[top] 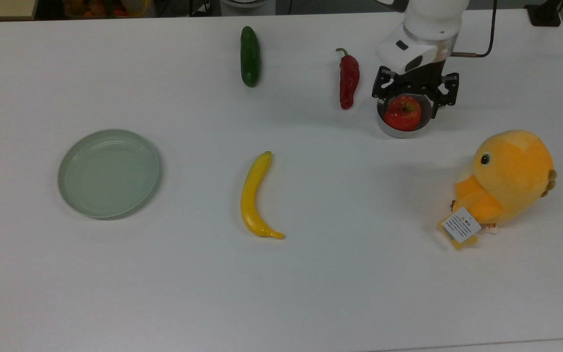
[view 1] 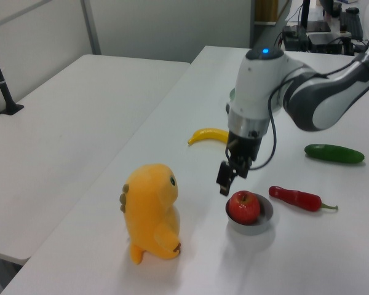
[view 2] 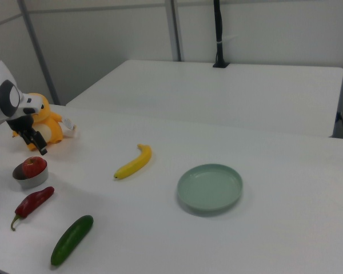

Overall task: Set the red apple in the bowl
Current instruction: 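Open the gripper and lift away from the bowl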

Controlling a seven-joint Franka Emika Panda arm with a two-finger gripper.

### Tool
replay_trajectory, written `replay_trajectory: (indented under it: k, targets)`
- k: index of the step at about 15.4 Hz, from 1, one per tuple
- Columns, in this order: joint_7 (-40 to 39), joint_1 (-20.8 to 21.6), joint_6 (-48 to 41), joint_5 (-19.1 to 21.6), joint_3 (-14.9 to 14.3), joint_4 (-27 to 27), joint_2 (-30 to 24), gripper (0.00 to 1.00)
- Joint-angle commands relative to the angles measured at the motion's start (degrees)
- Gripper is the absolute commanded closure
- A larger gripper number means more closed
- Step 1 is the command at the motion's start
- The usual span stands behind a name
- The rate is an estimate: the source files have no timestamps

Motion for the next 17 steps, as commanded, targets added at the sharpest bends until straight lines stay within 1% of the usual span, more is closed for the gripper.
replay_trajectory:
  k: [1, 3, 5, 8, 12, 15, 16, 17]
  targets:
    - [-0.4, -3.0, -6.4, -0.8, -0.4, -1.2, -6.3, 0.00]
    - [-4.6, -4.4, -9.8, -0.7, -1.0, -1.7, -8.3, 0.00]
    - [-11.5, -5.2, -13.1, -0.3, -2.8, -3.7, -10.9, 0.00]
    - [-20.4, -4.7, -17.8, 0.2, -9.3, -5.3, -14.0, 0.00]
    - [-31.3, -4.5, -19.0, 0.7, -18.0, -8.1, -17.6, 0.00]
    - [-35.9, -4.4, -18.3, 3.6, -23.8, -8.5, -18.6, 0.00]
    - [-36.0, -4.5, -18.2, 5.1, -25.5, -8.5, -19.3, 0.00]
    - [-36.8, -4.5, -17.8, 7.7, -27.0, -8.4, -19.9, 0.00]
